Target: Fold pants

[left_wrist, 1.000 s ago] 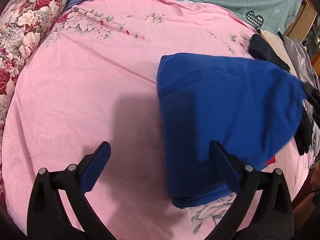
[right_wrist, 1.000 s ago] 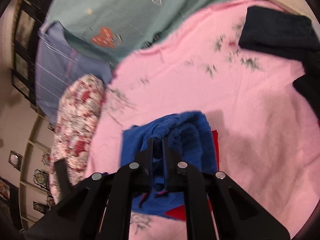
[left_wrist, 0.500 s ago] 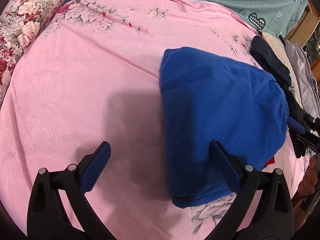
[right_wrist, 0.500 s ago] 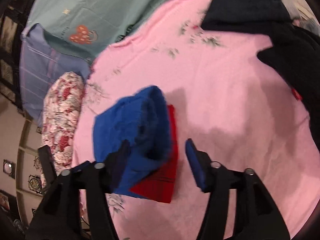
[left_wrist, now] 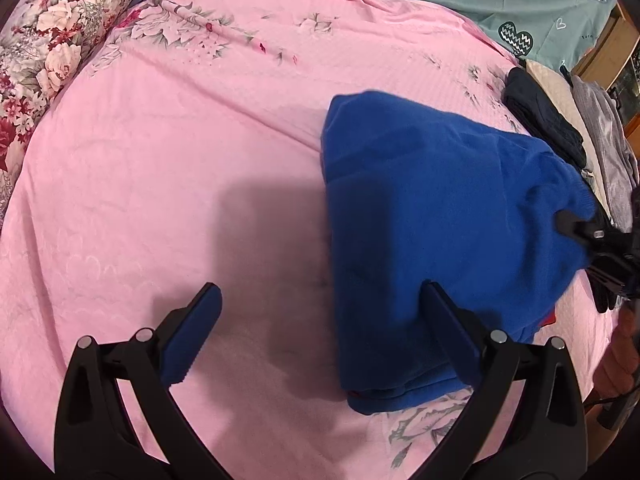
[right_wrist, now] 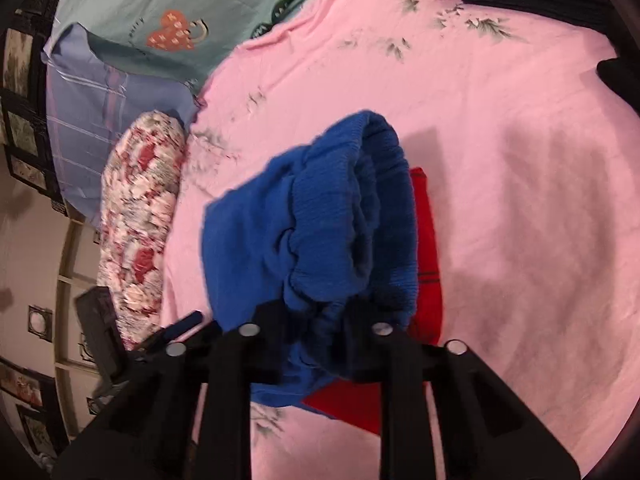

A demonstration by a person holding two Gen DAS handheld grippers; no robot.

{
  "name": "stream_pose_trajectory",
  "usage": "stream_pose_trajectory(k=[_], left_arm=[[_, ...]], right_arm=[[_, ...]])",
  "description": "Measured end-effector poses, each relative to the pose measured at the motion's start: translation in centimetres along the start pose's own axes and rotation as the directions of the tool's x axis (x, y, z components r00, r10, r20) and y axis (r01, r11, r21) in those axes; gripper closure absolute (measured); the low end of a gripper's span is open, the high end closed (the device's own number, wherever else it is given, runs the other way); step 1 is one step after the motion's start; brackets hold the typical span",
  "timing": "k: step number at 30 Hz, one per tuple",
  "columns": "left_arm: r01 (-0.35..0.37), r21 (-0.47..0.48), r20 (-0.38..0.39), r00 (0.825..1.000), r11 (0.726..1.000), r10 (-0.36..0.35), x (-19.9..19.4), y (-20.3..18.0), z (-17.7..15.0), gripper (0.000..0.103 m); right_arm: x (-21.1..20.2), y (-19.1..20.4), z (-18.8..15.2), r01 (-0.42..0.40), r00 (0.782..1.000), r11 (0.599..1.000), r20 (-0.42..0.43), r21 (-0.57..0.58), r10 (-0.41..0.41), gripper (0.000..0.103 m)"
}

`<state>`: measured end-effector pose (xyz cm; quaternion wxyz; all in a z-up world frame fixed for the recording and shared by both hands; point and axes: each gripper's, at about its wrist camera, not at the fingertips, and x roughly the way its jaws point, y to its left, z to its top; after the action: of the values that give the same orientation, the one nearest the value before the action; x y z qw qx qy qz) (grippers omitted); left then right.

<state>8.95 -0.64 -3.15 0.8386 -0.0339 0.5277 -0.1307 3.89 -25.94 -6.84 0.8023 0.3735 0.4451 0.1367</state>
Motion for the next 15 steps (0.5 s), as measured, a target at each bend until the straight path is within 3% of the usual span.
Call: stream_pose_trajectory(k=[3, 6, 8, 9, 11, 12, 13, 15], left_arm=[[-0.021, -0.022, 0.052, 0.998, 1.000, 0.022, -1.5, 0.6, 0.5, 0.002], [-0.027, -0.019, 0.039, 0.999, 0.999, 0.028, -1.1, 0.7, 0.4, 0.002], [-0.018, -0.012, 0.009, 1.000, 1.000, 0.018, 0.0, 0.6, 0.0, 0.002], [-0.018, -0.009, -0.001, 1.000, 1.000, 0.018, 0.5, 0.6, -0.1, 0.002], [-0.018, -0.006, -0.037, 0.999, 1.000, 0.018, 1.7, 0.6, -0.3, 0.002], [-0.022, -0.009, -0.043, 0.999, 1.000, 0.021, 1.8, 0.8, -0.3, 0.002], [-0.018, -0.010, -0.036, 0.999, 1.000, 0.017, 1.5, 0.9, -0.2, 0.002], [-0.038, -0.010, -0.003, 0.999, 0.999, 0.038, 0.2, 0.9, 0.3, 0.002]], right_arm=[[-3.1, 2.5, -0.2, -0.120, 0.992, 0.993, 0.038, -0.024, 0.120, 0.086], [-5.3, 3.8, -1.0, -0.200, 0.978, 0.980, 0.054, -0.018, 0.201, 0.086], [-5.4, 2.7, -1.6, -0.128, 0.990, 0.992, 0.066, -0.001, 0.127, 0.086], [-4.8, 1.8, -2.0, -0.018, 0.997, 1.000, 0.075, -0.009, 0.019, 0.083], [-2.8, -0.6, -2.7, 0.180, 0.982, 0.984, 0.058, -0.007, -0.180, 0.072], [-1.7, -1.8, -2.9, 0.248, 0.969, 0.969, 0.021, 0.002, -0.248, 0.059], [-1.5, -2.8, -3.0, 0.223, 0.975, 0.974, 0.003, 0.031, -0.224, 0.050], [-2.6, -2.7, -2.6, 0.209, 0.978, 0.977, -0.001, 0.042, -0.209, 0.046]])
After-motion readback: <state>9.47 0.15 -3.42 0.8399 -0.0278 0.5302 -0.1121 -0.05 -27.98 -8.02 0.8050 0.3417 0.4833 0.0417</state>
